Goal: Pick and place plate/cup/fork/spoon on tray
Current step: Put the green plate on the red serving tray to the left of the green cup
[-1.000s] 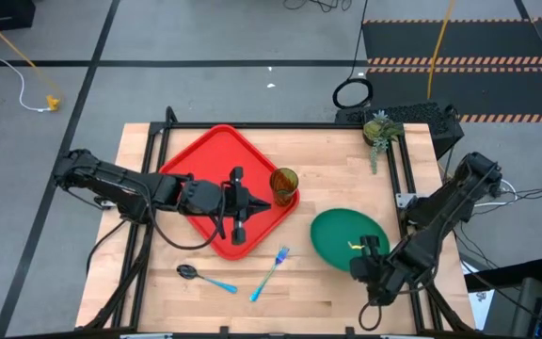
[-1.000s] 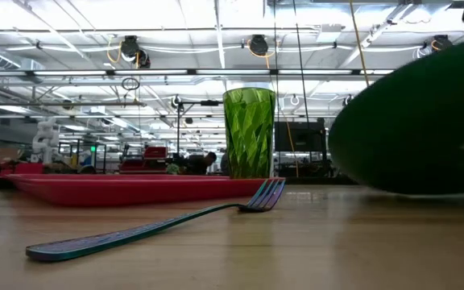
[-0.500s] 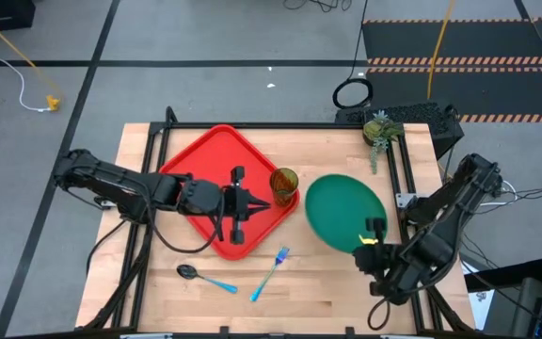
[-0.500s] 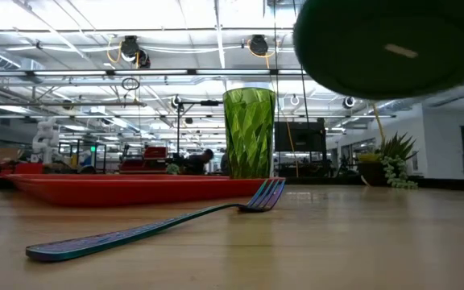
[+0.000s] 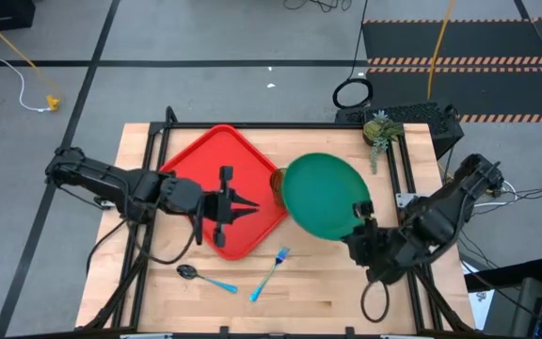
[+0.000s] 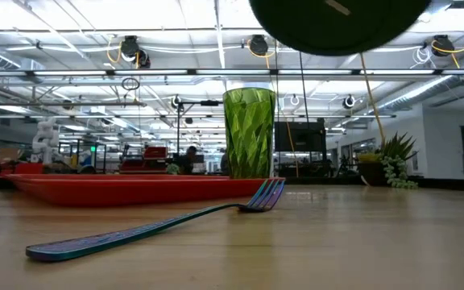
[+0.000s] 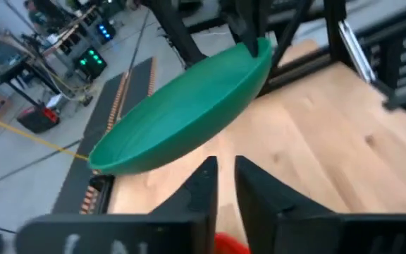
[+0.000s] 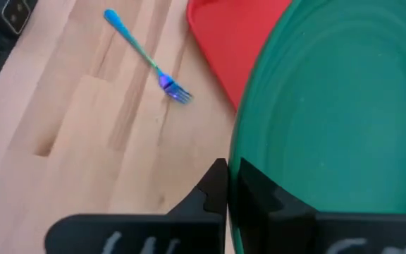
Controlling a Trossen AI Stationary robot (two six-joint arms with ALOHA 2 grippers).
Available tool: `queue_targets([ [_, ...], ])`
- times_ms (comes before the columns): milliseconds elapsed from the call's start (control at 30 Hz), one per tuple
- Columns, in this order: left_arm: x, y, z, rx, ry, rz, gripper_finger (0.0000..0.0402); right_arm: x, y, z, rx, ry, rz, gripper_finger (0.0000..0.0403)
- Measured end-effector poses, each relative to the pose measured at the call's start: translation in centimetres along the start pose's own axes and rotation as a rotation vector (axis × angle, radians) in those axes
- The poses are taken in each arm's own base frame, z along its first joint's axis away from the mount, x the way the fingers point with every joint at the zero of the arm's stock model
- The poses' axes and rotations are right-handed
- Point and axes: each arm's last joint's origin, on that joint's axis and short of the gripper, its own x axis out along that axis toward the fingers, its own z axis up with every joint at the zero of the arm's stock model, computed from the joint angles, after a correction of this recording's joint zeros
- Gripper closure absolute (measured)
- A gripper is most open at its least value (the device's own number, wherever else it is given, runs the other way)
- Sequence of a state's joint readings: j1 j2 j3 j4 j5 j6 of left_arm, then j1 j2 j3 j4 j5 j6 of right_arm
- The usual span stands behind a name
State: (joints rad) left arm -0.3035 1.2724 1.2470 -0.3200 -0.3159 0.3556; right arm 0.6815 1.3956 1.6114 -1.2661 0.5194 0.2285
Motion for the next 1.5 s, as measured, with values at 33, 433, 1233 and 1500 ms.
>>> queue_targets([
  [33, -0.2, 0.1, 0.1, 0.02, 0.011, -0.004, 0.0333, 0.1, -0.4, 0.3, -0.023, -0.011, 0.011, 0.0403],
  [433, -3.5, 2.7, 2.4, 0.146, 0.108, -0.036, 0.0253, 2.9, -6.7, 2.4, -0.219, -0.106, 0.057, 0.0403],
  [1233, -3.3, 3.1, 0.8, 0.177, 0.355, -0.208, 0.0252, 9.5, -13.7, 3.4, -0.475, -0.178, 0.111, 0.0403],
  [1500, -2.5, 3.5, 0.1, 0.14, 0.432, -0.138, 0.0252, 9.6, -14.1, 3.4, -0.488, -0.186, 0.095, 0.0403],
])
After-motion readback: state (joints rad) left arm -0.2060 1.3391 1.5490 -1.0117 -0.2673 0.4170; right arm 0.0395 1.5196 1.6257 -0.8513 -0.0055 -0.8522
